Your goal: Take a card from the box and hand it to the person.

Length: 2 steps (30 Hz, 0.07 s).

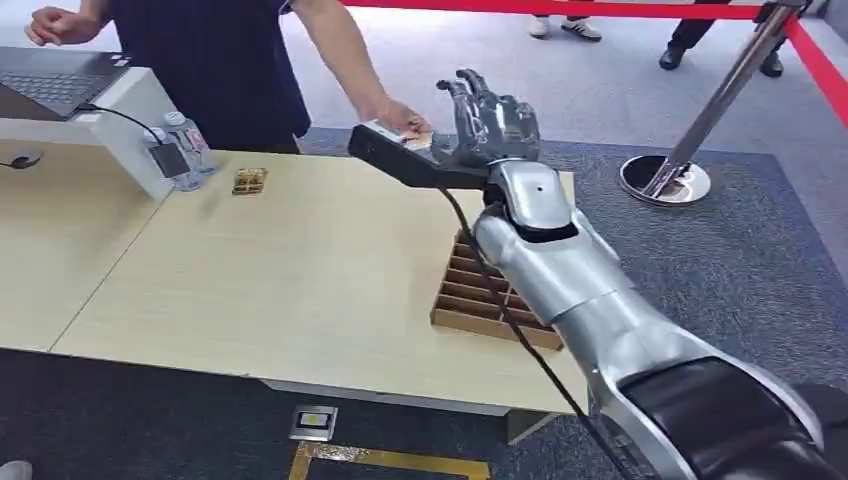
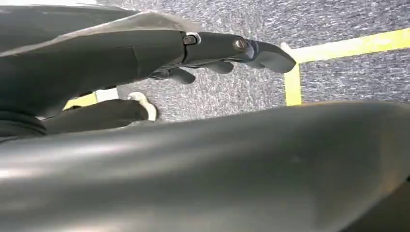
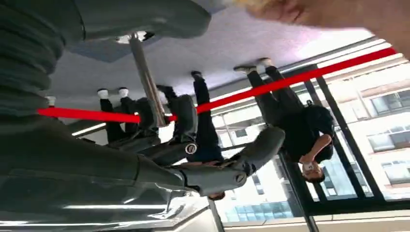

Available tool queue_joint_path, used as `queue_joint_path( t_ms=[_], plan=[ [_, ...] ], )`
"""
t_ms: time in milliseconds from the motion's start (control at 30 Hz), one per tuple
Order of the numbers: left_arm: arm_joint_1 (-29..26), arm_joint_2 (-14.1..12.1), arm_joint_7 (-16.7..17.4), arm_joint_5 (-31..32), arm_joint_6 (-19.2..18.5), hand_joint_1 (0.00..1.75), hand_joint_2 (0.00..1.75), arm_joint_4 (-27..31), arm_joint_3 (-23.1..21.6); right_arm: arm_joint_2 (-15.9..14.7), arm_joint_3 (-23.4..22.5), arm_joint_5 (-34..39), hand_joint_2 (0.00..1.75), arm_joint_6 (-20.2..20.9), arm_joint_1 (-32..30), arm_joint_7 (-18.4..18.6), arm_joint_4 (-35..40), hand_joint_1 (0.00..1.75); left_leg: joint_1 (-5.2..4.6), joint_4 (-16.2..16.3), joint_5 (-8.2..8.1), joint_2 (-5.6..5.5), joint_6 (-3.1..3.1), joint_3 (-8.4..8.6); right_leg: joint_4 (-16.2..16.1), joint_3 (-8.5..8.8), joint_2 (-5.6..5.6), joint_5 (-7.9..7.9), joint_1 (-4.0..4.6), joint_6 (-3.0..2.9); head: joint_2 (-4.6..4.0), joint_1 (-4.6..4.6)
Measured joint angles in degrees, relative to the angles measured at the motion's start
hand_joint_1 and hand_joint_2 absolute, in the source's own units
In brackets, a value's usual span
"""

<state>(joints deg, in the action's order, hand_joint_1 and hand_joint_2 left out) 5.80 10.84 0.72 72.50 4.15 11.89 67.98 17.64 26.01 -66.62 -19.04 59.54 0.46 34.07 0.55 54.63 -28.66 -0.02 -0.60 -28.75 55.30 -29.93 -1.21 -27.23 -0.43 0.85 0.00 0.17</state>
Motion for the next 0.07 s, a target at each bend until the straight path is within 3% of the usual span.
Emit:
queue_joint_path(
  t_ms=[67],
  plan=[
    [-0.01,0.0,-0.02,-0.15,0.0,0.0,0.0,0.0,0.0,-0.18,-0.24,1.11,1.75,0.0,-0.82,-0.57,1.4,0.0,0.0,0.0,0.0,0.0,0.0,0.0,-0.01,0.0,0.0,0.0,0.0,0.0,0.0,0.0]
  ],
)
